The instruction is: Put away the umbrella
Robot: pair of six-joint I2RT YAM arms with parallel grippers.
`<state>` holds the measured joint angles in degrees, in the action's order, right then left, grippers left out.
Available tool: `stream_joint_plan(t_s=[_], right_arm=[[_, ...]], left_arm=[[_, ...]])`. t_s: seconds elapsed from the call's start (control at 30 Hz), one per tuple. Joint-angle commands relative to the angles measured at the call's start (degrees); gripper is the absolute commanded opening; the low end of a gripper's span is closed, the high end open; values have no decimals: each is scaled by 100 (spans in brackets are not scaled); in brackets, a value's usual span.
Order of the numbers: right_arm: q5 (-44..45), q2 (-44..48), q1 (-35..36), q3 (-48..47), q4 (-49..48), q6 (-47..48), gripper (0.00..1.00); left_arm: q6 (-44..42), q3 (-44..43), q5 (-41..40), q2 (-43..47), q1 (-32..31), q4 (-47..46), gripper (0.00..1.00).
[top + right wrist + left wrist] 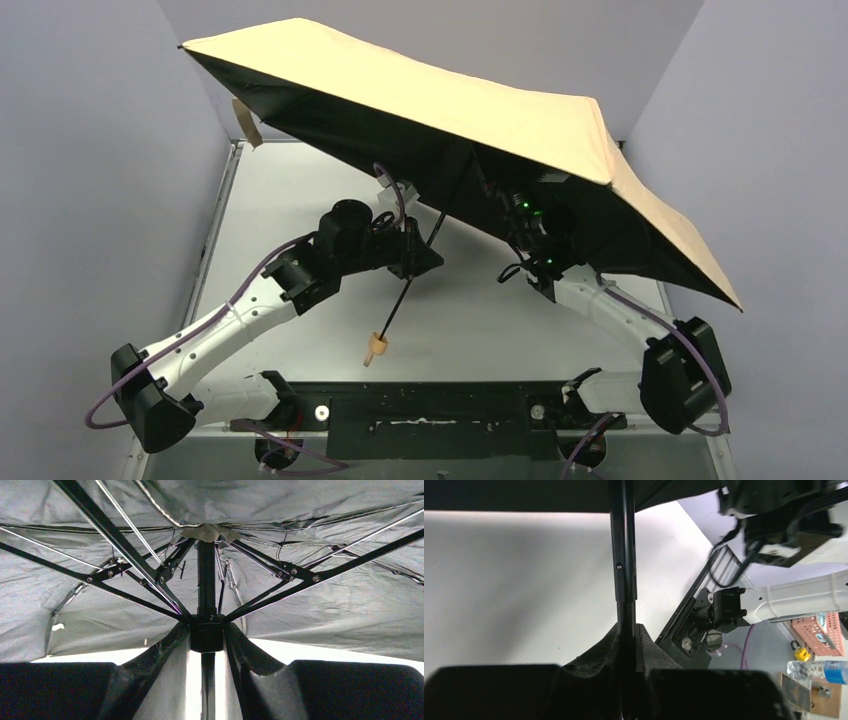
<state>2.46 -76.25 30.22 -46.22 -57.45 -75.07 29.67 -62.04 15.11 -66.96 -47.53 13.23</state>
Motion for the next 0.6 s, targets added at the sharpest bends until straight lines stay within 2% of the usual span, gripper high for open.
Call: stream_joint_plan(t_s=[0.0,0.07,0.13,0.27,0.43,0.57], right_arm=[[296,1012,349,-453,2740,1128,0],[473,1222,490,-569,3459,1499,0],[343,1378,528,-580,3741,1586,0],[-167,1334,795,-498,3784,1374,0],[88,1210,1499,-366,3917,1337,0],[135,1220,1556,-275,3827,1268,0]], left_arm=[[-761,-855,-368,82,40,-160,0],[-1001,-1171,-464,1,50,18,0],[-1176,-1435,-549,-108,95,130,0],[-1222,-1736,-553,-301,239,-53,0],[-1217,-2149,-555,-634,303,-230,0],[-1257,-2143,-597,-726,305,-280,0]])
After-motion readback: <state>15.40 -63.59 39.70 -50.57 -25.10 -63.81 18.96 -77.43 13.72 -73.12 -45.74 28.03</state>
